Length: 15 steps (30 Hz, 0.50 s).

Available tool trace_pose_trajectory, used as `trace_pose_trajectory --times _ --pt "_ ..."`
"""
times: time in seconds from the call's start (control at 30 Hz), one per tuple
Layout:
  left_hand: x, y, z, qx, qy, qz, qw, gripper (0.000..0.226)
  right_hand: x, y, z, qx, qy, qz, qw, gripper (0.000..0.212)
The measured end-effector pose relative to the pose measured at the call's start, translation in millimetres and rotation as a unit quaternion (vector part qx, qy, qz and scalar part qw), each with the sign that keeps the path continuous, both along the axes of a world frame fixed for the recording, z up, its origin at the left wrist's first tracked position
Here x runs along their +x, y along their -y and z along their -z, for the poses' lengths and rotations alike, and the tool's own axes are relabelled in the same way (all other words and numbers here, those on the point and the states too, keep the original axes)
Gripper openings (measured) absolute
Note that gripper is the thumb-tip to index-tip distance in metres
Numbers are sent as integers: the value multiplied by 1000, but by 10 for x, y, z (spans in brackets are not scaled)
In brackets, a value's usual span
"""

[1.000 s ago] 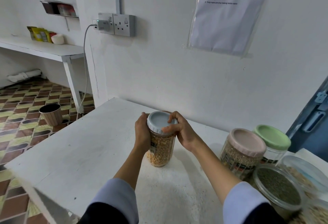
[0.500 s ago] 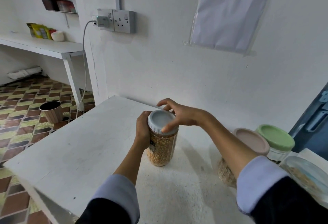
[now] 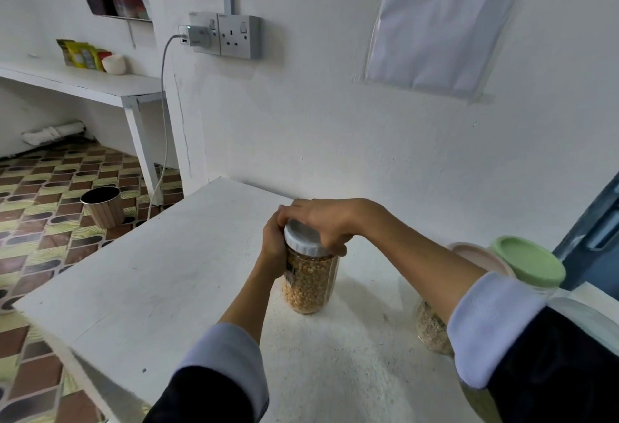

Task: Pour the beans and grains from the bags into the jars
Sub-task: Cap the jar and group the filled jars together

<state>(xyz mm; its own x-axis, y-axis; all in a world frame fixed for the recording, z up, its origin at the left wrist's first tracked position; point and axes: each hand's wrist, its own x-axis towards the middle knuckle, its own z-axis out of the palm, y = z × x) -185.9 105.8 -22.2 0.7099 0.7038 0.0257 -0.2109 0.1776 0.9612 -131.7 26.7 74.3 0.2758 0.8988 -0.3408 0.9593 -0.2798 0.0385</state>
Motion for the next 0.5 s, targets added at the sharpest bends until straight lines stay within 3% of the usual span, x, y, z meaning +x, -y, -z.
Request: trace_pose_trajectory --times 0.17,0.33,0.5 --pt "-4 11 -26 -5 -9 21 1000 41 24 37 -131 5 -12 49 999 89" --pt "36 -58 54 96 -34 3 995 32 -50 28 -183 -29 203 52 977 86" --pt "6 -3 23 18 -2 34 999 38 58 124 93 81 1 51 995 89"
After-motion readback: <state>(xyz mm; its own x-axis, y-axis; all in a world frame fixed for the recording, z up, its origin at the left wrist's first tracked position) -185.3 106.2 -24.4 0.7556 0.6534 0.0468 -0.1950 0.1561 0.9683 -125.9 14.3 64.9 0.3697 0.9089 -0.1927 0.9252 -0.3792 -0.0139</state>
